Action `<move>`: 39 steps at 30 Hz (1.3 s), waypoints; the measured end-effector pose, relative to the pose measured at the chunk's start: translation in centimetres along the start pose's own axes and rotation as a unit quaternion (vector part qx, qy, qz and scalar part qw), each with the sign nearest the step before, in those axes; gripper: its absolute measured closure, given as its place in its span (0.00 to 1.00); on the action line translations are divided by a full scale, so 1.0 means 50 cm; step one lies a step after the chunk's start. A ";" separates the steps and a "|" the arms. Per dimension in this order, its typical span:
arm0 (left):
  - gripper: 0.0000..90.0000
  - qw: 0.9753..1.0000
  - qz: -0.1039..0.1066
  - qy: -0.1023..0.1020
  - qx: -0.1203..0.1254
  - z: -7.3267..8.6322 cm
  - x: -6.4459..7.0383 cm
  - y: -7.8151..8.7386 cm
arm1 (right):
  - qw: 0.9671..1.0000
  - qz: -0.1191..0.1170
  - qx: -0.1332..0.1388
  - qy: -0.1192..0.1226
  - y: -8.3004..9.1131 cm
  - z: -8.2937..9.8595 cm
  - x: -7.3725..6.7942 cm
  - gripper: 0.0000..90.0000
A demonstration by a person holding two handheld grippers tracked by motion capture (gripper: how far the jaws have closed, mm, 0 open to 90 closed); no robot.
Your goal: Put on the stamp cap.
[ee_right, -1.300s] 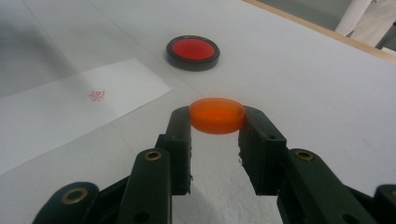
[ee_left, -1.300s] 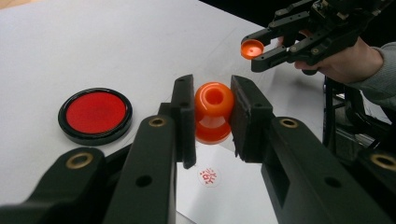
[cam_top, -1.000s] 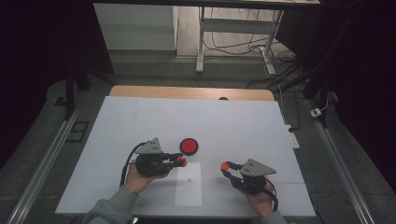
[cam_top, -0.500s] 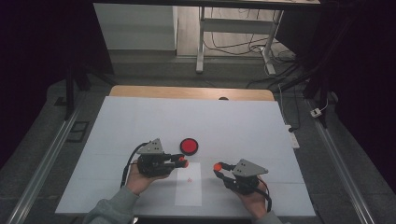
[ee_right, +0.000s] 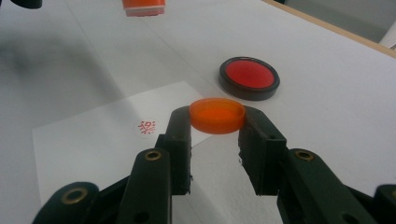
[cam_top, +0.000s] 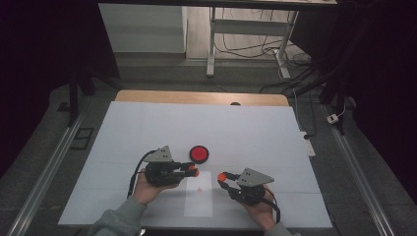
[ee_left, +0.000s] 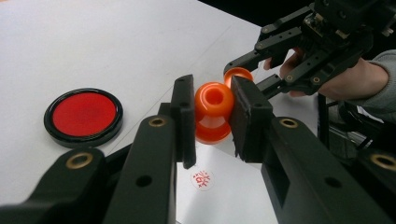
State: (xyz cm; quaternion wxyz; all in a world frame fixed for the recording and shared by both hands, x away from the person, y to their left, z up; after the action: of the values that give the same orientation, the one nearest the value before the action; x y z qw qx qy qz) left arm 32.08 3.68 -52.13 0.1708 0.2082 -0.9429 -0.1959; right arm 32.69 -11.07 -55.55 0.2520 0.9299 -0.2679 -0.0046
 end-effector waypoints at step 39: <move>0.80 1.000 0.007 -0.005 -0.001 -0.003 0.010 -0.005 | 0.999 -0.038 -0.001 0.019 -0.063 -0.024 -0.059 0.72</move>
State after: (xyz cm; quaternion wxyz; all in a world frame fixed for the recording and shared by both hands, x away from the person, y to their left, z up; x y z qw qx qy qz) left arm 31.78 3.20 -51.99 0.1679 0.2005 -0.9449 -0.1971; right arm 31.90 -6.75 -56.35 0.2579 0.9391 -0.2273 0.0029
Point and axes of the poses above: each handheld gripper's, and its own axes: y roughly backward along the jaws, z roughly out of its underside, x roughly to its right, the point moved 10 cm from there along -y, roughly forward along the jaws, and after that the axes turned 1 degree about y, right-handed, at the moved point
